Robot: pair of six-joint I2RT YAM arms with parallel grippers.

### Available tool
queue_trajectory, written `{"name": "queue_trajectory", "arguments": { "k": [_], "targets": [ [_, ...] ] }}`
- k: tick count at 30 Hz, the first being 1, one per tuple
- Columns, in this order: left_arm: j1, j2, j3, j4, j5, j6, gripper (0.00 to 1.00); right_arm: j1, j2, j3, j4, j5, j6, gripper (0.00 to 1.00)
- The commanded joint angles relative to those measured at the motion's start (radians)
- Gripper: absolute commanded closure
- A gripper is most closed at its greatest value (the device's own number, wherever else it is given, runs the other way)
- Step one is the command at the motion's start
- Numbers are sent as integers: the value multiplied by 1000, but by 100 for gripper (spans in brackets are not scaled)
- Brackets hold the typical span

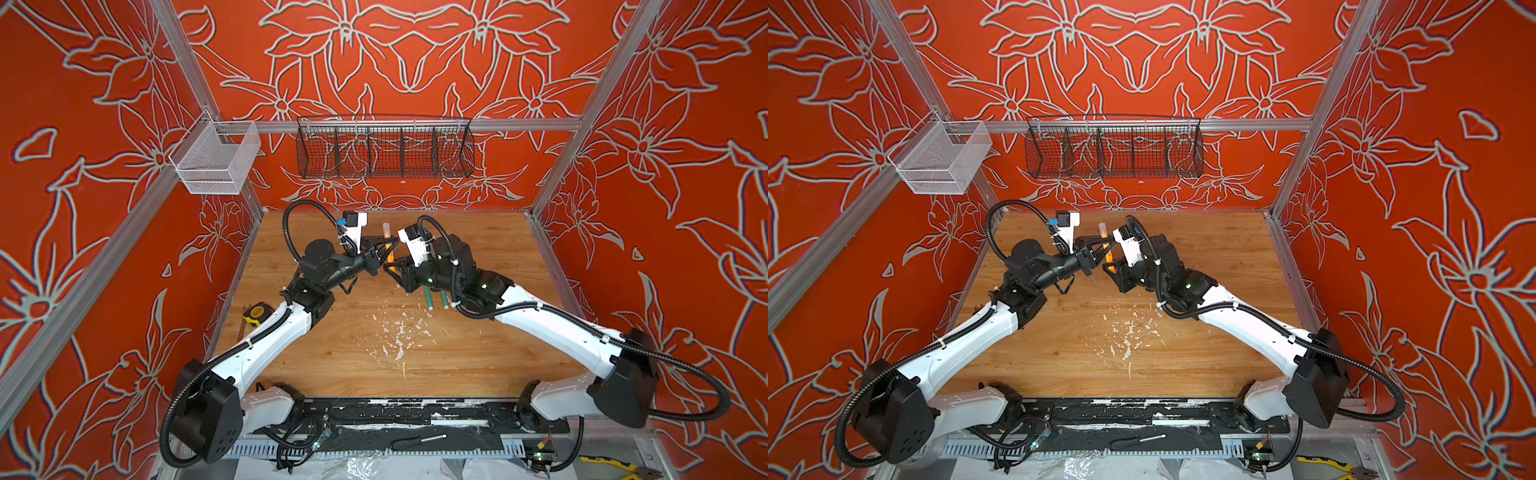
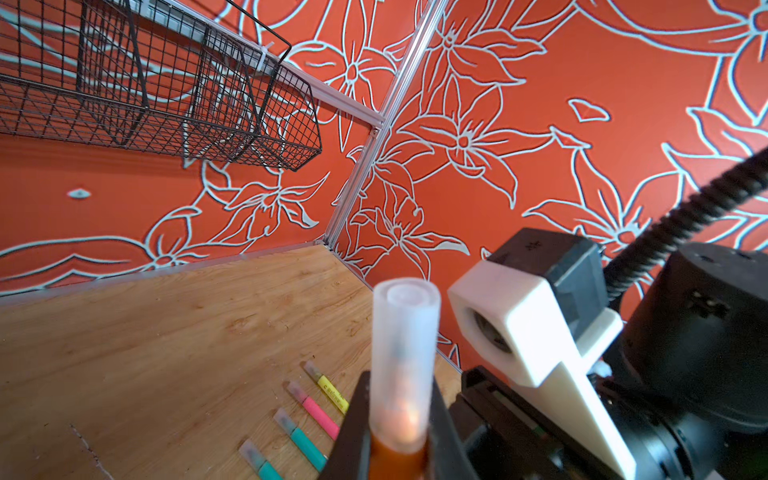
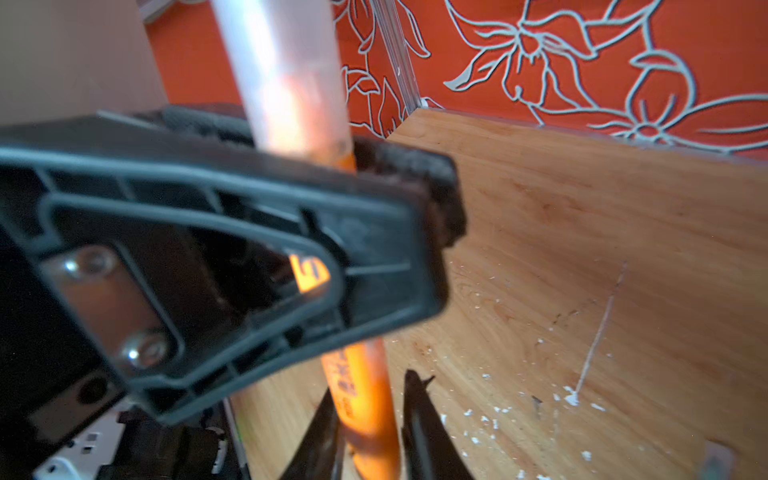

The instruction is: Insert the pens into the pen caps

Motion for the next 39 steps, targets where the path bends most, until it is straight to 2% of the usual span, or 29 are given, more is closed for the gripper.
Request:
{"name": "queue_trajectory", "arguments": {
  "k": [1, 3, 8, 15, 18, 30, 39],
  "targets": [
    [-12, 4, -9, 48, 27, -10, 100, 0, 8, 27, 53, 12, 0, 90],
    [-13, 8, -10, 48, 27, -9, 100, 2, 3, 25, 60, 6, -6, 100],
    [-13, 6, -9, 44, 27, -3, 100, 4, -17, 3, 79, -1, 0, 100],
    [-16, -46, -1, -59, 35, 26, 67, 1, -43, -31, 110, 43, 32, 100],
    [-16, -88, -27, -112, 42, 37, 59, 2, -48, -30, 105, 56, 37, 100],
    [-16, -260, -97, -234, -41, 117, 57, 2, -76, -63, 106, 55, 45, 100],
    [-16, -297, -100, -277, -91, 181, 57, 5, -91, -79, 64, 91, 42, 100]
  ]
}}
